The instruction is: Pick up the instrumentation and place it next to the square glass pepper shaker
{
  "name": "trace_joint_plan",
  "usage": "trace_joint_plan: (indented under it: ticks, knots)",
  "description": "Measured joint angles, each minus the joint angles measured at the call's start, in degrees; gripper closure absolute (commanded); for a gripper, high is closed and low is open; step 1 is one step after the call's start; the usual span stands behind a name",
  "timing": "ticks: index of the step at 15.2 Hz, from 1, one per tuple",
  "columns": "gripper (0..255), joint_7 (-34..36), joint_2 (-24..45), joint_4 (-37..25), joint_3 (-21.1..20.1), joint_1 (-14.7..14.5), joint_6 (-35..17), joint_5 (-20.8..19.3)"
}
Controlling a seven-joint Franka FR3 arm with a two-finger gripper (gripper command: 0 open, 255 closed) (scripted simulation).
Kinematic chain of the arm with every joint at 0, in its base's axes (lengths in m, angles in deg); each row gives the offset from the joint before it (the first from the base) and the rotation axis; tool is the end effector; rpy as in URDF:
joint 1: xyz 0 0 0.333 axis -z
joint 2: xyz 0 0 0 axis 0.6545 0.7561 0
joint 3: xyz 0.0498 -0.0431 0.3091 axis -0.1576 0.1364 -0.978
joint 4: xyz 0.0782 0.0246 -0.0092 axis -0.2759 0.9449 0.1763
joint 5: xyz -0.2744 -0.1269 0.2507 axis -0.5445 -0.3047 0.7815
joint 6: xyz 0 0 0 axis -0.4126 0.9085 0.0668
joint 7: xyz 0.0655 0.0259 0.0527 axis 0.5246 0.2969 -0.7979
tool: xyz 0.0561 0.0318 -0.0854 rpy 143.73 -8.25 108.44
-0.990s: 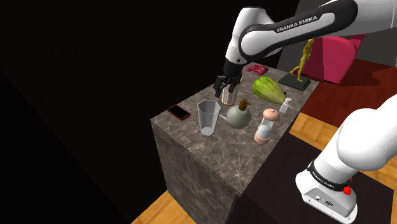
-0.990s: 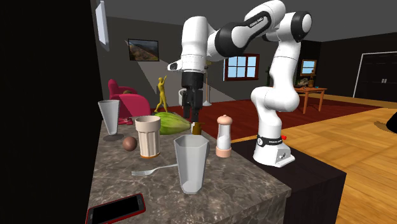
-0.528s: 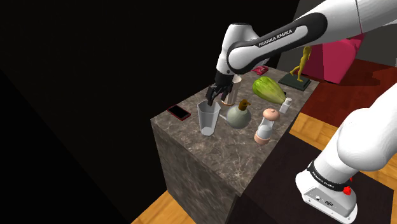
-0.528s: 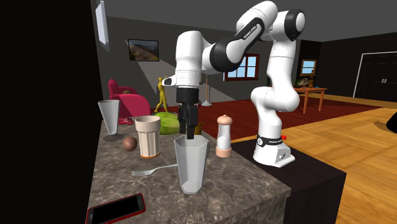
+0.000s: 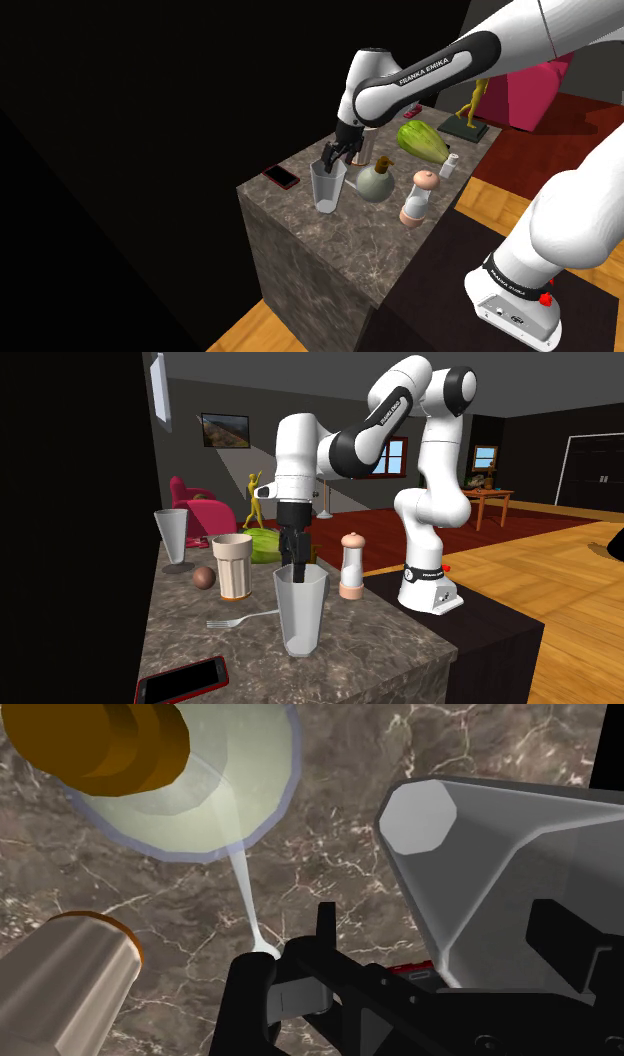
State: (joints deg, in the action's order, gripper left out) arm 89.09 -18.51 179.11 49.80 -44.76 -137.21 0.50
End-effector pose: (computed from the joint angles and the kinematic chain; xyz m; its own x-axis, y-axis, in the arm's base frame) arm 0.4870 0.1046 0.3847 0.9944 -0.0405 0.0971 -0.0264 -0.9895 -0.1423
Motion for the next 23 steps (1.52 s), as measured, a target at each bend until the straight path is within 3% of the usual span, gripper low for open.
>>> trace_joint_plan:
  ticks: [2, 3, 13, 23]
  knots:
    - [0, 0.0, 0.01, 0.01, 0.0, 0.0, -0.03, 0.0]
    - [255, 0.0, 0.01, 0.01, 0.0, 0.0, -0.03, 0.0]
    - [255, 0.0, 0.04, 0.01, 0.0, 0.0, -0.03, 0.0]
    - [255, 0.83, -3.34, -3.83, 0.28, 0.23, 7.14, -0.54]
